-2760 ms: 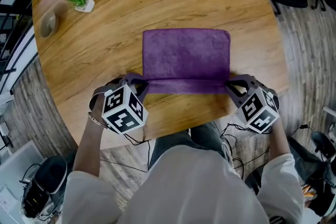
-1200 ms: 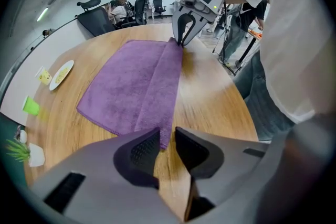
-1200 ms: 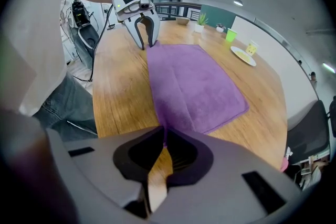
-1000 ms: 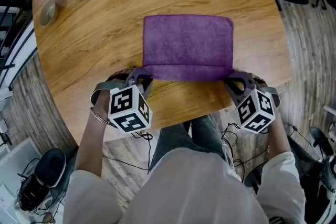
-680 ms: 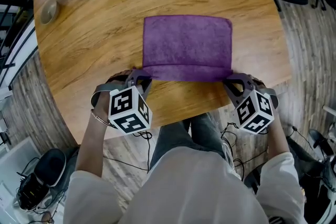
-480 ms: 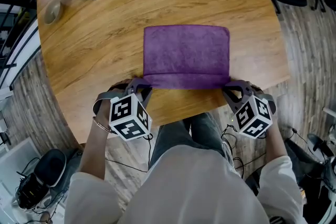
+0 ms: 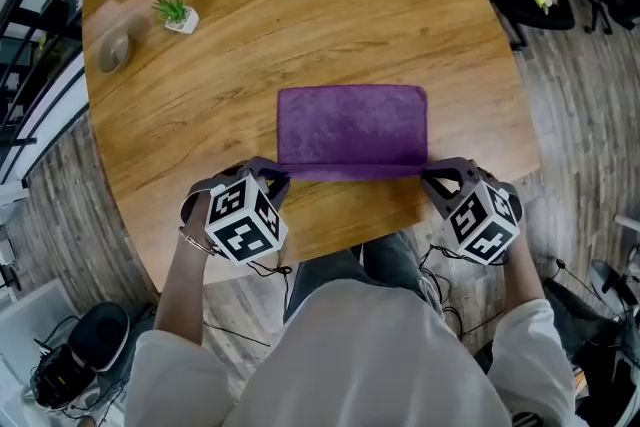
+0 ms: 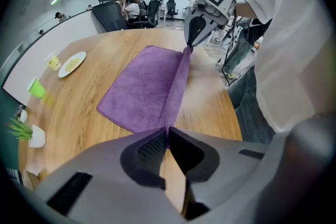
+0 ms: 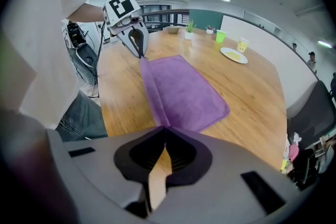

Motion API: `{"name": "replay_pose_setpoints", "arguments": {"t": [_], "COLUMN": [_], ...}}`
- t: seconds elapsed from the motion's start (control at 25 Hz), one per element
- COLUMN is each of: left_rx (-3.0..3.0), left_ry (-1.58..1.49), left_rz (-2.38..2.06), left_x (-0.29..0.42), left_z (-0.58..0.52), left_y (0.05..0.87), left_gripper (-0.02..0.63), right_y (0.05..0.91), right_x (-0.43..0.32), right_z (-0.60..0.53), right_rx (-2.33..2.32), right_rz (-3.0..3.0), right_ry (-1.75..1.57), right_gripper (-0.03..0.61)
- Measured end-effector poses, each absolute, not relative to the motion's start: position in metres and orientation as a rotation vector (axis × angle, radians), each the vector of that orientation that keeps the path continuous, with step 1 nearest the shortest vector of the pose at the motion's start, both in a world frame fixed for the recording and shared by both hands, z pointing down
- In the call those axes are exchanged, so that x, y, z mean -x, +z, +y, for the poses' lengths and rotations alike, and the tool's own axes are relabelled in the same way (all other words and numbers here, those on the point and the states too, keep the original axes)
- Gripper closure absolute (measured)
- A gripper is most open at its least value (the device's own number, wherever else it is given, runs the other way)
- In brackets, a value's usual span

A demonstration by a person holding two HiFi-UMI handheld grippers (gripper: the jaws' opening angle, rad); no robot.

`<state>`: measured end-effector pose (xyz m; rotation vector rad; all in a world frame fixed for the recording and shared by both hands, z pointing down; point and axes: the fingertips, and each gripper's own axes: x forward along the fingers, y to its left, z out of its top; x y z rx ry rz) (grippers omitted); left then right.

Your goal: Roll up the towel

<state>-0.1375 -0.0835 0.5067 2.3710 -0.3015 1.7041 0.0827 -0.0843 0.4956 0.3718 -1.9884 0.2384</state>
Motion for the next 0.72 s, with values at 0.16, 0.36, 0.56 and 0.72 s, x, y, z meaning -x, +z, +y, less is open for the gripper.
{"name": "replay_pose_setpoints", "arguments": {"t": [0.16, 0.36, 0.56, 0.72], "left_rx": [-2.361, -2.345, -2.326, -2.337], "left_ry": [1.699, 1.715, 1.729, 1.727], "left_rz": [-0.317, -0.323, -0.322, -0.344], "left_x": [0.139, 0.136, 0.135, 0.135], "left_z": [-0.103, -0.121, -0.129, -0.135], "left_y": [0.507, 0.513, 0.522, 0.524], "left_gripper": [0.591, 0.591, 0.590, 0.588], "right_y": [0.497, 0.504, 0.514, 0.519], "right_x": [-0.082, -0.084, -0.085, -0.085], "right_z": [-0.102, -0.119, -0.127, -0.132], "right_rx": [-0.378, -0.378, -0.381, -0.392], "right_rz": [-1.983, -1.979, -1.980, -1.980], "right_ry": [0.253, 0.264, 0.280, 0.281], "right_gripper": [0.568, 0.566, 0.565, 0.563]}}
